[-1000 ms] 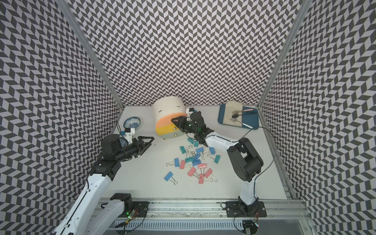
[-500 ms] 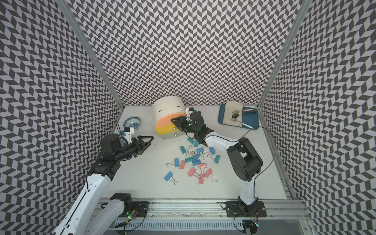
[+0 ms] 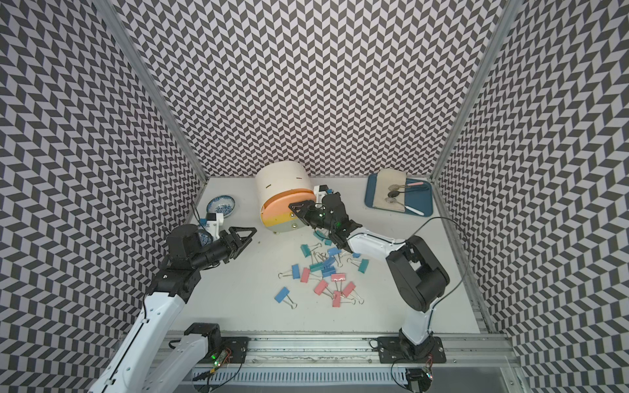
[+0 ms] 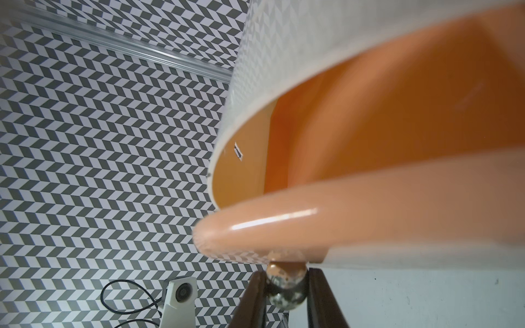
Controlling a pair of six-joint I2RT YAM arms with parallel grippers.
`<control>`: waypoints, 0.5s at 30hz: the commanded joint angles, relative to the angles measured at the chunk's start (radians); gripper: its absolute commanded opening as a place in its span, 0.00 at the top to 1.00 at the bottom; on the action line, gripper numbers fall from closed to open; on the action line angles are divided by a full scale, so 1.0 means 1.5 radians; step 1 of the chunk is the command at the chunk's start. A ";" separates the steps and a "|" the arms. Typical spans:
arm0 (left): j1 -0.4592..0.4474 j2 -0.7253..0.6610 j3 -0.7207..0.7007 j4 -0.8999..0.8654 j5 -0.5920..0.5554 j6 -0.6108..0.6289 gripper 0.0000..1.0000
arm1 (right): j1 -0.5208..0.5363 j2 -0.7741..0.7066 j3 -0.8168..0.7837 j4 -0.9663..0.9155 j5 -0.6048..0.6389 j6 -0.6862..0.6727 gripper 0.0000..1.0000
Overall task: Put the binder clips in the drawer according to color
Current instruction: Open the drawer in the storage box.
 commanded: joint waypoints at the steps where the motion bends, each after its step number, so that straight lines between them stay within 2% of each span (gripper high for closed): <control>1: 0.001 -0.012 0.023 0.017 -0.006 -0.011 0.40 | 0.008 -0.046 -0.027 0.039 0.005 0.010 0.80; 15: 0.002 -0.032 0.019 0.027 -0.008 -0.028 0.40 | 0.030 -0.123 -0.109 0.031 -0.004 0.013 0.80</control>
